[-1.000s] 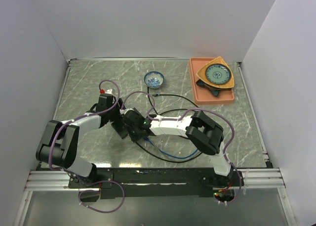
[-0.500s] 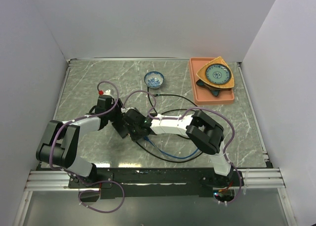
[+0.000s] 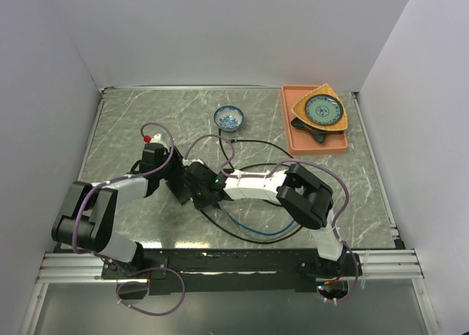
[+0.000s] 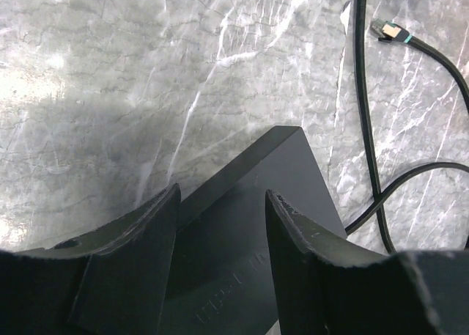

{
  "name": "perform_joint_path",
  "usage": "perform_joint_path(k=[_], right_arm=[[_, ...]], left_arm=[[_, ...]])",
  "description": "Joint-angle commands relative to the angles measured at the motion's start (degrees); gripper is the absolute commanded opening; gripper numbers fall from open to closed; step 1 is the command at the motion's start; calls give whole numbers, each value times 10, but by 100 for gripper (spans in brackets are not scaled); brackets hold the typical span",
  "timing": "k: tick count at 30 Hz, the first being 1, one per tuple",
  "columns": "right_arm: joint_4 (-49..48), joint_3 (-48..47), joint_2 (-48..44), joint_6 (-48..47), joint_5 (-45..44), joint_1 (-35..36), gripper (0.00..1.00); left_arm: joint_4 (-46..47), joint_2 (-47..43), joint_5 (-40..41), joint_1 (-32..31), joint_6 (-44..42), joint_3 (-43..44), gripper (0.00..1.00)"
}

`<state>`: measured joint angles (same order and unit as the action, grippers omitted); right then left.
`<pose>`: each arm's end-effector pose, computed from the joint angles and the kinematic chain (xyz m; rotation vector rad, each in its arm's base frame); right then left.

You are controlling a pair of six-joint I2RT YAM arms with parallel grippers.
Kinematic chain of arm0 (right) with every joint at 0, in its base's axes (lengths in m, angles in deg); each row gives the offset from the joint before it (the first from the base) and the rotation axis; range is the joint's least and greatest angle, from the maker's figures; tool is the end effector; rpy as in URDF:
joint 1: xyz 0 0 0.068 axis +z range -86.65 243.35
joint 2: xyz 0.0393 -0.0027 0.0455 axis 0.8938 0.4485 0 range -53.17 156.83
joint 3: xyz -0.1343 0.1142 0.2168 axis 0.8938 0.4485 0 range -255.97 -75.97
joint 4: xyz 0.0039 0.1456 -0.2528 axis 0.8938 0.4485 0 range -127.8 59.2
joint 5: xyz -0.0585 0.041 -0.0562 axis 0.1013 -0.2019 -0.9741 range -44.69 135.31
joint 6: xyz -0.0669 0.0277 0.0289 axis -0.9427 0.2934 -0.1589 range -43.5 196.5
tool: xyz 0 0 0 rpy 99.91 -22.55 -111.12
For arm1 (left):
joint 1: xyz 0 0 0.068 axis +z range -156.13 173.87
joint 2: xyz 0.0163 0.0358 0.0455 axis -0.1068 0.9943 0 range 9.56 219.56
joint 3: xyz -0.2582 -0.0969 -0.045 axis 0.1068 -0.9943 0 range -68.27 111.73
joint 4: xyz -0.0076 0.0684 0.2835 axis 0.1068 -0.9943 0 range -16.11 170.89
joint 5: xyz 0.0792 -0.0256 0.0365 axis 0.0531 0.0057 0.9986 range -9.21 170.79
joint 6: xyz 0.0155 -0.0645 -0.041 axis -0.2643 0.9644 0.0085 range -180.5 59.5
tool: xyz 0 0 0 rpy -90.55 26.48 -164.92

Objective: Insert the plug into the switch port

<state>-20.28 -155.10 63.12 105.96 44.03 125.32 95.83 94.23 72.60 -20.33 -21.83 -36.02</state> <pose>0.2262 0.4215 0.1220 -0.7289 2.5332 0.5800 0.3103 -0.0883 0.1150 -0.4077 2.2637 -0.6522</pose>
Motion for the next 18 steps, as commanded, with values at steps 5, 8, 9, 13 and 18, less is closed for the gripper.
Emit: perform_joint_path(k=[5, 8, 9, 13, 18], right_arm=[[-173, 4, -30, 52, -96, -41, 0], [-188, 13, -38, 67, -105, -42, 0], [-190, 20, -40, 76, -108, -43, 0], [-195, 33, -48, 96, -115, -49, 0], [-230, 67, -70, 112, -116, -56, 0]], left_arm=[[-104, 14, -95, -21, 41, -30, 54], [-101, 16, -94, -21, 47, -35, 54], [-102, 17, -93, -21, 47, -35, 54], [-102, 21, -91, -21, 54, -39, 52], [-99, 37, -89, -21, 55, -41, 52]])
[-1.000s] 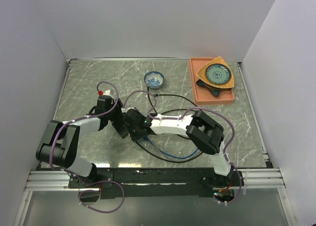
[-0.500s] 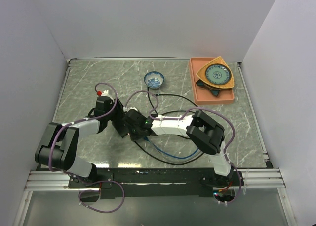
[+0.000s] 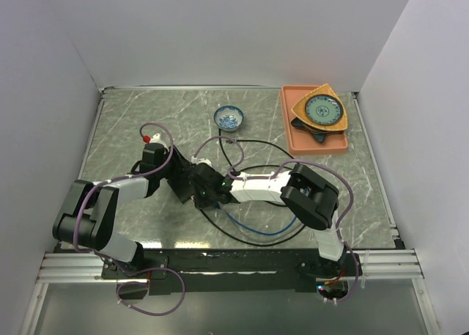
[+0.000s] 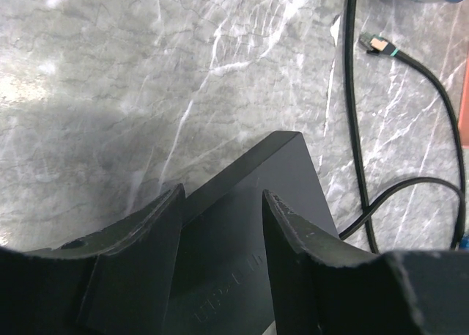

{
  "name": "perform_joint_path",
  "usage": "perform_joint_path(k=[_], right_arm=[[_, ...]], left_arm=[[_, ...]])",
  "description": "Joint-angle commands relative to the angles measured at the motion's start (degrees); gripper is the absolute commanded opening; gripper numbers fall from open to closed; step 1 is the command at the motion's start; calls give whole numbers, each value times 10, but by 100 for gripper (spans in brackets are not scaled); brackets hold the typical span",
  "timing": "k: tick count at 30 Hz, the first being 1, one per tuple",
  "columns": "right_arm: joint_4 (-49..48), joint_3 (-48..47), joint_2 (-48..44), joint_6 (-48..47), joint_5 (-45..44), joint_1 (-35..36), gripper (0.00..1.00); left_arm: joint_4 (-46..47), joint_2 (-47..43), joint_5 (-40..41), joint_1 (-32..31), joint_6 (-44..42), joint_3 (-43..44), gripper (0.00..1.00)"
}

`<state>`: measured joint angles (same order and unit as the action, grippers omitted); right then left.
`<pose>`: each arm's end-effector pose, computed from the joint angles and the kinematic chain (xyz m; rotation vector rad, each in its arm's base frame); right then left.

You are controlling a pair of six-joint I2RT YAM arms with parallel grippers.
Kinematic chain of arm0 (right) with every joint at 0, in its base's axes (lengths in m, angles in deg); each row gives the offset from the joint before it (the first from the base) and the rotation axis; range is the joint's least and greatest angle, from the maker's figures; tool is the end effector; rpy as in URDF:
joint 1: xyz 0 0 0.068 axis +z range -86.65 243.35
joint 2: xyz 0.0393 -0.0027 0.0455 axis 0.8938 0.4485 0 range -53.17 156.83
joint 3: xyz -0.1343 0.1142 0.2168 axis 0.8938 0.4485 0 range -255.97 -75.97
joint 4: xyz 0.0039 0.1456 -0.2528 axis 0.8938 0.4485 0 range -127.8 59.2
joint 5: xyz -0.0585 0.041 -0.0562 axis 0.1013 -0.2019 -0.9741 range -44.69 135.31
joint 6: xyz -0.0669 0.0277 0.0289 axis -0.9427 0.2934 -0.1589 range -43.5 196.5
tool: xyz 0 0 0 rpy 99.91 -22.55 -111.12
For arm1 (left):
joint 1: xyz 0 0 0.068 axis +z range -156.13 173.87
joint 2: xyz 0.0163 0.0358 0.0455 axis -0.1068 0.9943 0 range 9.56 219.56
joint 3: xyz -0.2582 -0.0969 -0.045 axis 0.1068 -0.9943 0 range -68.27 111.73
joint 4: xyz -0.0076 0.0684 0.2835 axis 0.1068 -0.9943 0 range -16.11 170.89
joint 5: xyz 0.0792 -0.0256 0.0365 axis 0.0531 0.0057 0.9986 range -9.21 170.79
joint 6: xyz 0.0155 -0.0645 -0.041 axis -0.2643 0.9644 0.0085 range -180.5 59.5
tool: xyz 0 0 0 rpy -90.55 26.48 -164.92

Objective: Insert the plug into the switch port

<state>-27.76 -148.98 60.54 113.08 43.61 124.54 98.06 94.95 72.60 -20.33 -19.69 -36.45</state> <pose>0.2269 0.4083 0.1174 -0.5384 2.5325 0.6703 0.3115 -0.0886 0.1131 -0.4454 2.2426 -0.6781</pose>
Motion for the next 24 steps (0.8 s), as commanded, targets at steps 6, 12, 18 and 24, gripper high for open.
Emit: perform_joint_path(k=[6, 12, 18, 24], right_arm=[[-148, -20, -32, 43, -98, -57, 0], [-143, -64, 2, 17, -68, -62, 0], [-141, -80, 12, 26, -58, -75, 0], [-127, -101, 24, 36, -58, -84, 0]], left_arm=[[-116, 37, -91, -21, 33, -42, 52], [-116, 38, -99, -21, 30, -45, 52], [-119, 41, -100, -21, 30, -46, 53], [-121, 44, -104, -21, 28, -45, 52]])
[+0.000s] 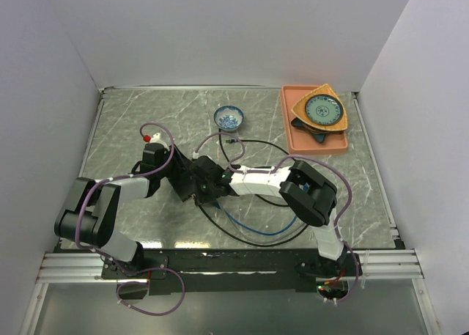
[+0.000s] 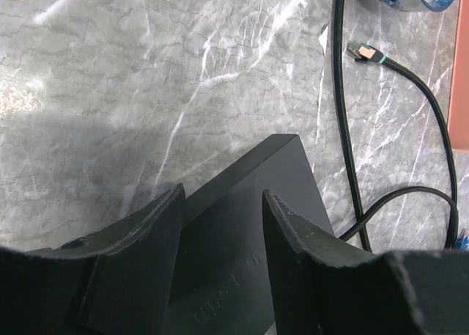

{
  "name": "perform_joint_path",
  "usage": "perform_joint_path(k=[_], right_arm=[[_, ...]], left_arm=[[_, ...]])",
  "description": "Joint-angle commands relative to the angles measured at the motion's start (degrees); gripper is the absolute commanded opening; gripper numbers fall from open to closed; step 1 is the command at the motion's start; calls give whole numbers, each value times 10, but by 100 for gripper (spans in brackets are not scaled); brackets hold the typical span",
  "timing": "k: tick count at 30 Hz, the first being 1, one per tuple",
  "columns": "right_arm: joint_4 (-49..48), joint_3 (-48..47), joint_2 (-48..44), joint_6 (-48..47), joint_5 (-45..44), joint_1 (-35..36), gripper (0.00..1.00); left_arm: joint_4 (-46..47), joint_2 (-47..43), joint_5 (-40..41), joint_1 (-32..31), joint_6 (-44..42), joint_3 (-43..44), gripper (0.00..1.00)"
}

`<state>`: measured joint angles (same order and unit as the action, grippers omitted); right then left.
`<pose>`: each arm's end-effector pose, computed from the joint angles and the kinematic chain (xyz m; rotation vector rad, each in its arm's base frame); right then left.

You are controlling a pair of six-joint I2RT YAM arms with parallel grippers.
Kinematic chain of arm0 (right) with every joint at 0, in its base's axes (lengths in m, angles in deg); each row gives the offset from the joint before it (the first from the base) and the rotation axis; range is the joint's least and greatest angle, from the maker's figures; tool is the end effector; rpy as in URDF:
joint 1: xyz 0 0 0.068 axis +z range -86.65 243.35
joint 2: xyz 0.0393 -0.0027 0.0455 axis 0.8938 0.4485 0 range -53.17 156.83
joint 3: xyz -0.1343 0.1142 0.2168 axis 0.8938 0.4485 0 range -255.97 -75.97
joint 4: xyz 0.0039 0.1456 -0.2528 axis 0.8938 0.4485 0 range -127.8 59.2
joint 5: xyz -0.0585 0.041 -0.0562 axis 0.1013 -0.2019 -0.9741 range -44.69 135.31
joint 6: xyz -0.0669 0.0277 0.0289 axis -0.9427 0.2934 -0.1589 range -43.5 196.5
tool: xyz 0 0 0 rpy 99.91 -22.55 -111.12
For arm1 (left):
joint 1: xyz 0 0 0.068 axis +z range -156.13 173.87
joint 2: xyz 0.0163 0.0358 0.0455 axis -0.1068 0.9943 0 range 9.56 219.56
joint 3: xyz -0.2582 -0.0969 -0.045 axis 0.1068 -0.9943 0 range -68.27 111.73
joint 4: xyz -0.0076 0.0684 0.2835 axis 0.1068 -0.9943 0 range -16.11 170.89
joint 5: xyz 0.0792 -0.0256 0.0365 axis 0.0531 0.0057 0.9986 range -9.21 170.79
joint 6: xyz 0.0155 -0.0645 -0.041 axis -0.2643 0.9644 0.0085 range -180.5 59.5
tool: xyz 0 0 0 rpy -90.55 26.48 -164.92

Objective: Insert the plug into the switch port

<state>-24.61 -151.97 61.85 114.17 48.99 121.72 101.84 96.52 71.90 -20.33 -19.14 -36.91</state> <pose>0.2449 0.4056 0.1201 -0.5051 2.6036 0.7316 0.3142 -0.0901 0.1098 -0.4405 2.2156 -0.7069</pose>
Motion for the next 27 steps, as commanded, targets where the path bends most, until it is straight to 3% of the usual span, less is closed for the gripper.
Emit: perform_joint_path(k=[1, 16, 22, 27], right_arm=[[-157, -72, 12, 25, -110, -56, 0], [-169, -31, 11, 7, -66, -57, 1], [-168, 5, -16, -16, -52, -55, 34], [-156, 21, -33, -36, -46, -55, 51]], left_arm=[[-158, 29, -97, -22, 22, -40, 53], [-180, 0, -71, -19, 25, -28, 59], [-202, -18, -40, -7, 27, -9, 70], [-238, -54, -7, 9, 28, 5, 76]])
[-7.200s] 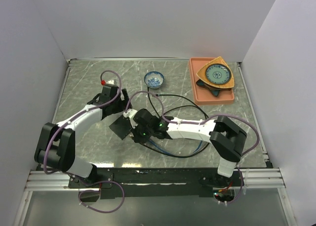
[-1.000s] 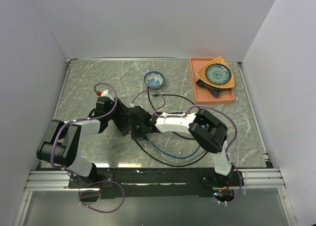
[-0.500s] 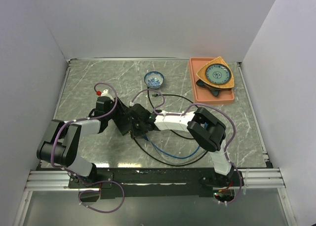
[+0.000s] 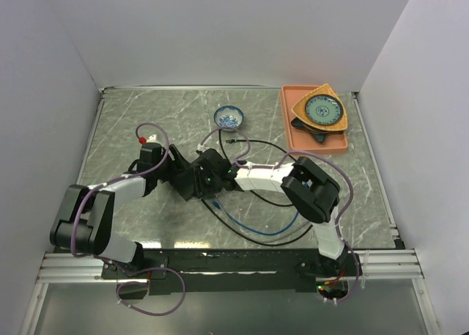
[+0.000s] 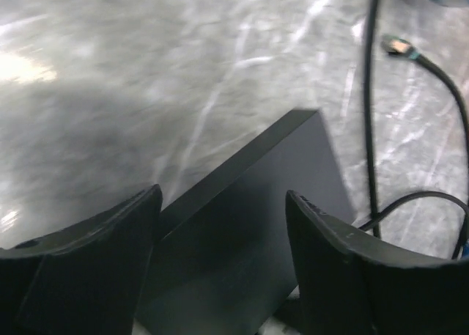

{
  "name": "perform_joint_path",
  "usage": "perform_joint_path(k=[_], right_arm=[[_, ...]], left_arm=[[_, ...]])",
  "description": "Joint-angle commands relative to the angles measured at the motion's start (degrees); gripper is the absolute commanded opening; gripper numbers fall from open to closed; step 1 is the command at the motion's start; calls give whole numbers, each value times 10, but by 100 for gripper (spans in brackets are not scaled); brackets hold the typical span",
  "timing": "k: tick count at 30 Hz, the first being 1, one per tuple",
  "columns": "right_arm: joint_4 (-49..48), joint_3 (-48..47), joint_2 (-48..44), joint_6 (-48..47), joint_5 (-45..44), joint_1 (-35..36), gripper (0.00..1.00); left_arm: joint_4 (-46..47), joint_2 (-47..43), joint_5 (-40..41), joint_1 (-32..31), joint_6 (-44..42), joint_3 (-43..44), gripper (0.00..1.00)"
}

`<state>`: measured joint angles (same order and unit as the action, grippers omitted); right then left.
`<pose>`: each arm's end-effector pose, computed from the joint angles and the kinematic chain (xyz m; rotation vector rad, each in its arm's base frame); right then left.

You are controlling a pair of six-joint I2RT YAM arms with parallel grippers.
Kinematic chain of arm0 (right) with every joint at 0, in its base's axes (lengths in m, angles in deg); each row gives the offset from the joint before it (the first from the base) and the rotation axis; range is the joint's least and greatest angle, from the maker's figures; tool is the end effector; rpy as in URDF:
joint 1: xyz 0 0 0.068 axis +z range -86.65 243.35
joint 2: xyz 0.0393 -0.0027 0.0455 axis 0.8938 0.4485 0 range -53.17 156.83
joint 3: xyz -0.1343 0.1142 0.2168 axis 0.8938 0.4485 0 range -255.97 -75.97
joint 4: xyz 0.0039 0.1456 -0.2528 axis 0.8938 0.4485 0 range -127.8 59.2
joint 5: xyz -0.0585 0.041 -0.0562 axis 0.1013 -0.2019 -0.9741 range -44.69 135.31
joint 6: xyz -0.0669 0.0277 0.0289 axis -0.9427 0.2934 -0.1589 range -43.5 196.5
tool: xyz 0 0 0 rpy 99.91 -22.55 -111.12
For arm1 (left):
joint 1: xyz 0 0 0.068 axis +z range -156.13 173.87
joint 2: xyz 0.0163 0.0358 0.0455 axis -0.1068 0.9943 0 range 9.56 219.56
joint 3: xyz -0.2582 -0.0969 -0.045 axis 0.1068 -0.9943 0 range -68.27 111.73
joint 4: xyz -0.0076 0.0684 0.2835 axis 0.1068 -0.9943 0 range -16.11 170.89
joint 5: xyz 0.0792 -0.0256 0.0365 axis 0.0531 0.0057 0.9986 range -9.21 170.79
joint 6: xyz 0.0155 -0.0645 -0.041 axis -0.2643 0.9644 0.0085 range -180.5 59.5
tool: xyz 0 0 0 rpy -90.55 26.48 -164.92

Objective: Insert the plug into the switch port

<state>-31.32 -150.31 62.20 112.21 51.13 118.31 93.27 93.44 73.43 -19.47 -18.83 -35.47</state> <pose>0.2697 0.3962 0.1181 -0.4804 2.5287 0.8033 0.3106 -0.0824 0.1174 -0.4989 2.2700 -0.6476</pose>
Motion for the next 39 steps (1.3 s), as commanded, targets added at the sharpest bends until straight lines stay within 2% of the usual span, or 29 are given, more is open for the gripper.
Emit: perform_joint_path(k=[1, 3, 7, 10, 12, 13, 21, 25, 28, 31, 33, 36, 39], right_arm=[[-86, 7, -44, -20, -66, -20, 57], [-84, 17, -53, -24, -64, -20, 62], [-80, 32, -95, -42, -64, -16, 80], [-75, 46, -134, -54, -65, -13, 88], [-67, 53, -152, -60, -69, -12, 90], [-67, 54, -169, -64, -70, -12, 91], [13, 77, -226, -85, -136, -7, 98], [29, 102, -238, -80, -149, -6, 98], [14, 137, -237, -72, -137, -5, 96], [5, 148, -223, -66, -127, 0, 92], [5, 150, -212, -63, -129, 5, 87], [-5, 150, -199, -62, -125, 9, 79], [-2, 141, -178, -63, -118, 13, 77]], left_arm=[[-157, -30, -15, 2, 25, -5, 78], [-179, -48, 8, 8, 21, 6, 82], [-217, -93, 47, 10, 14, 30, 88], [-243, -143, 72, 10, 5, 52, 92], [-257, -179, 72, 10, -6, 76, 99], [-270, -189, 73, 10, -11, 87, 96], [-347, -212, 71, 10, -20, 254, 96], [-336, -216, 38, 10, 15, 270, 96], [-242, -245, -29, 10, 62, 197, 96], [-135, -294, -75, 9, 104, 55, 96], [-128, -313, -62, 9, 113, 32, 96], [-169, -305, -43, 9, 87, 58, 96], [-194, -290, -58, 9, 71, 86, 96]])
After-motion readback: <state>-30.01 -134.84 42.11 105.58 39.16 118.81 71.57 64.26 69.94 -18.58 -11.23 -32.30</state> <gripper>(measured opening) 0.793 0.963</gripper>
